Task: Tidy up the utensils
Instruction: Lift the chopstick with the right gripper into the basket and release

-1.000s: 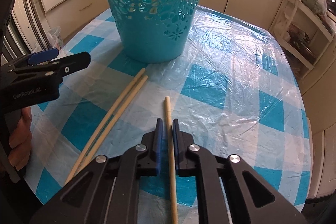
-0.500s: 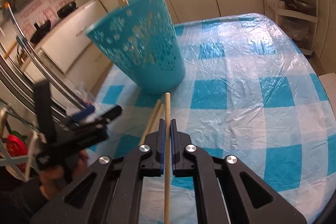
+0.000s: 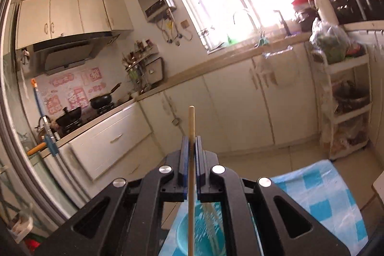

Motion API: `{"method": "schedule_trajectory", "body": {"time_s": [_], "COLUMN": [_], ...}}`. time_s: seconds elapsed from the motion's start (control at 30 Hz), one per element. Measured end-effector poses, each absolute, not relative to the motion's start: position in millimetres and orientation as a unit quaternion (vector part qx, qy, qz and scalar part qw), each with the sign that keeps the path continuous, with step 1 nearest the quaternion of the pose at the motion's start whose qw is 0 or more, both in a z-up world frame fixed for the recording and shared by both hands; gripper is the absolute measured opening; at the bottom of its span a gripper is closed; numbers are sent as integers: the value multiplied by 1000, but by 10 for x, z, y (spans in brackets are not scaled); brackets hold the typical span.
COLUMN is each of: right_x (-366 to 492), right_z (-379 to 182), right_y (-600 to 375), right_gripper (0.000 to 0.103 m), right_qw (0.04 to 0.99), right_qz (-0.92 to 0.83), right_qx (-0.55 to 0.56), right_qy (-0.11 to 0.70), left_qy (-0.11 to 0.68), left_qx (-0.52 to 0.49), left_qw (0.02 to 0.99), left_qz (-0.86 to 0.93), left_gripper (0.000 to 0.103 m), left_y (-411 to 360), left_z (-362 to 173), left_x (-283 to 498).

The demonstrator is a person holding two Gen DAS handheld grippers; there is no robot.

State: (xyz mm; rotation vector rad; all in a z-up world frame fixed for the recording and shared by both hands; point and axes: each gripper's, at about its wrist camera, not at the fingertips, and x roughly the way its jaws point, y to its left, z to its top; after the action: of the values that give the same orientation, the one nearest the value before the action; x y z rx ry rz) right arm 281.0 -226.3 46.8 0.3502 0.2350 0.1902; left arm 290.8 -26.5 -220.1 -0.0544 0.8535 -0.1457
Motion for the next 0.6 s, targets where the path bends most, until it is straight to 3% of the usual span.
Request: {"method": "schedule_trajectory", "body": {"time_s": [0.33,0.6], "right_x": [3038,2814], "right_z": [-249,-293], "right_y": [-2145,-2061], "right_gripper": [6,7], "right_qw": [980,977], "right_qz": [25,59], "right_qx": [131,104], "right_qy": [151,178], "left_qy": [409,410], "left_qx": [-45,-51], "left_qw": [908,908], "left_qz": [-76,-71], "left_gripper": [95,95], "left_y": [-187,-163], "left_z": [-2206,-2212], "left_x": [2895,2898]}}
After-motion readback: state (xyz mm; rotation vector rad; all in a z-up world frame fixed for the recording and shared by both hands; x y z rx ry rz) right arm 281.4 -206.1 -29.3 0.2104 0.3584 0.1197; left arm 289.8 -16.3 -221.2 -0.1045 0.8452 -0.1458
